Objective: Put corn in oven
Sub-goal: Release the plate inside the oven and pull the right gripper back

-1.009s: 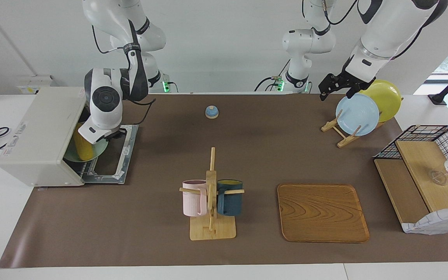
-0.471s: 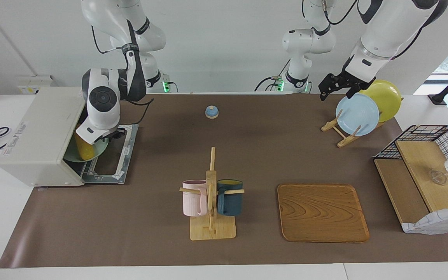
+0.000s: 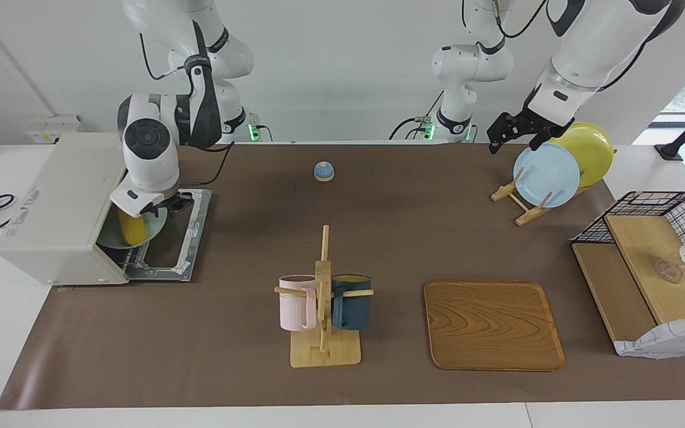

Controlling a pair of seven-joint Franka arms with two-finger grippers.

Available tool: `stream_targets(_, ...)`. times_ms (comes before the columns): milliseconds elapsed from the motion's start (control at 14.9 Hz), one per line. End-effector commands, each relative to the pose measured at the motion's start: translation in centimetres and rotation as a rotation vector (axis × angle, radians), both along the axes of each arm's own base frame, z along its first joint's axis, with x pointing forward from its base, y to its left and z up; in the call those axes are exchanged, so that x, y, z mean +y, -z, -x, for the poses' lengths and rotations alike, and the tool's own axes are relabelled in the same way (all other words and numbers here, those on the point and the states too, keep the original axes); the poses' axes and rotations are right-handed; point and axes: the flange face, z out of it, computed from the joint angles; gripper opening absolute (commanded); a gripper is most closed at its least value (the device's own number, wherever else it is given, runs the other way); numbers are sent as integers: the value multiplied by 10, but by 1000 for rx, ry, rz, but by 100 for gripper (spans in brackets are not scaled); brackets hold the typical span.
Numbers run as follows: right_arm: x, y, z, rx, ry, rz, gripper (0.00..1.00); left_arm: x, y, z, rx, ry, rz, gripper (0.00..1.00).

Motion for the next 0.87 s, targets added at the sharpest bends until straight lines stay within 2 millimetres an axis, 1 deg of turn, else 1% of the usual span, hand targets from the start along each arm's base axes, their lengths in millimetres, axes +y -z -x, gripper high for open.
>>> stream_targets(0, 17, -11, -9, -9, -8, -55, 16, 3, -1, 7, 9, -5, 3, 100)
stream_targets(67, 24, -11, -13, -24, -2, -81, 4, 3, -1, 7, 9, -5, 3, 100)
stream_targets(135, 31, -9, -17, -63, 8, -101, 0, 3, -1, 7, 9, -5, 3, 100)
stream_targets(269, 69, 8, -18, -102, 5, -104, 0, 3, -1, 7, 9, -5, 3, 100)
stream_targets(336, 93, 20, -17, -115, 33, -95, 0, 3, -1, 7, 9, -5, 3, 100)
stream_targets(404, 111, 36, -17, -115, 71, -81, 0, 3, -1, 7, 9, -5, 3, 100)
stream_targets(471, 114, 50, -18, -120, 95, -78, 0, 3, -1, 7, 9, -5, 3, 100)
stream_targets(538, 113, 64, -14, -118, 100, -79, 0, 3, -1, 7, 10, -5, 3, 100)
stream_targets(673, 107, 80, -7, -110, 107, -80, 0, 3, -1, 7, 9, -5, 3, 100)
stream_targets(740, 99, 90, -2, -107, 115, -82, 0, 3, -1, 7, 9, -5, 3, 100)
stream_targets(807, 85, 96, -1, -114, 133, -86, 0, 3, -1, 7, 9, -5, 3, 100)
